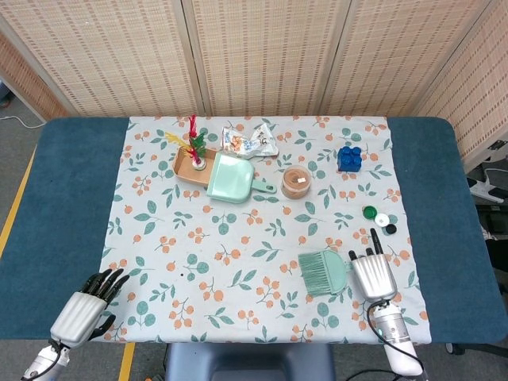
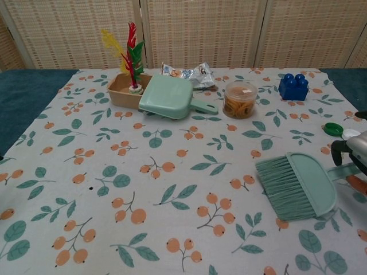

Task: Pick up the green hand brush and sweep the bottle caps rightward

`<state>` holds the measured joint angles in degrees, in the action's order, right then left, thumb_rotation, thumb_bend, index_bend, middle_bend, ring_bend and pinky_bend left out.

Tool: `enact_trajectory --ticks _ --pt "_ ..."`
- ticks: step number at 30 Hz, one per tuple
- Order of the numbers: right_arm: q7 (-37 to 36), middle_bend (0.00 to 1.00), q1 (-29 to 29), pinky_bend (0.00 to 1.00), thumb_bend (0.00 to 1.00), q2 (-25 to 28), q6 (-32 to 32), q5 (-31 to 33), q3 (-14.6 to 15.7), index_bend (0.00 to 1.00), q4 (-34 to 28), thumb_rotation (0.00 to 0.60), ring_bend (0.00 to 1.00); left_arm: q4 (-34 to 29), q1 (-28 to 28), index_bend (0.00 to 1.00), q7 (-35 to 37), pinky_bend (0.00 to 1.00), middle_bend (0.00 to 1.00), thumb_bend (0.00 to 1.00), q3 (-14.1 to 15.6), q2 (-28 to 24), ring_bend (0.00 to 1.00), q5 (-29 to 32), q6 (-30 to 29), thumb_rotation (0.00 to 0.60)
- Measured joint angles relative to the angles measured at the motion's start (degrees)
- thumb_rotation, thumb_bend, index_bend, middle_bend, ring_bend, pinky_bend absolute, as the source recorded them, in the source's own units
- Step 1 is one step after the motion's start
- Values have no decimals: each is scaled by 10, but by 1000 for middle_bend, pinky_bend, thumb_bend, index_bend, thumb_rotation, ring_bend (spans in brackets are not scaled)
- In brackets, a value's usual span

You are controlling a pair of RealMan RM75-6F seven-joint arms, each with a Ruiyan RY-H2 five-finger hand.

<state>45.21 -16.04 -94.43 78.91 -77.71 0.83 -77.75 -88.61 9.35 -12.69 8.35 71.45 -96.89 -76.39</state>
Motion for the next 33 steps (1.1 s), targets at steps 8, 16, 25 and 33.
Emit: enact_trajectory --ticks 8,16,25,33 --pt "60 0 2 0 274 18 -57 81 -6 0 -37 576 38 -3 0 0 7 140 0 364 0 -5 0 -1 -2 600" --pt "60 0 23 0 240 110 -29 59 14 0 -156 493 0 -7 -3 0 17 141 0 365 1 -12 0 -11 -18 600" --pt "-96 0 127 0 224 251 148 -87 94 0 -240 493 0 -17 -16 0 38 139 0 364 10 -21 0 -49 -61 600" --pt "-230 0 192 0 221 307 196 -152 134 0 -212 494 0 -17 -29 0 33 120 0 365 21 -23 0 -78 -88 600"
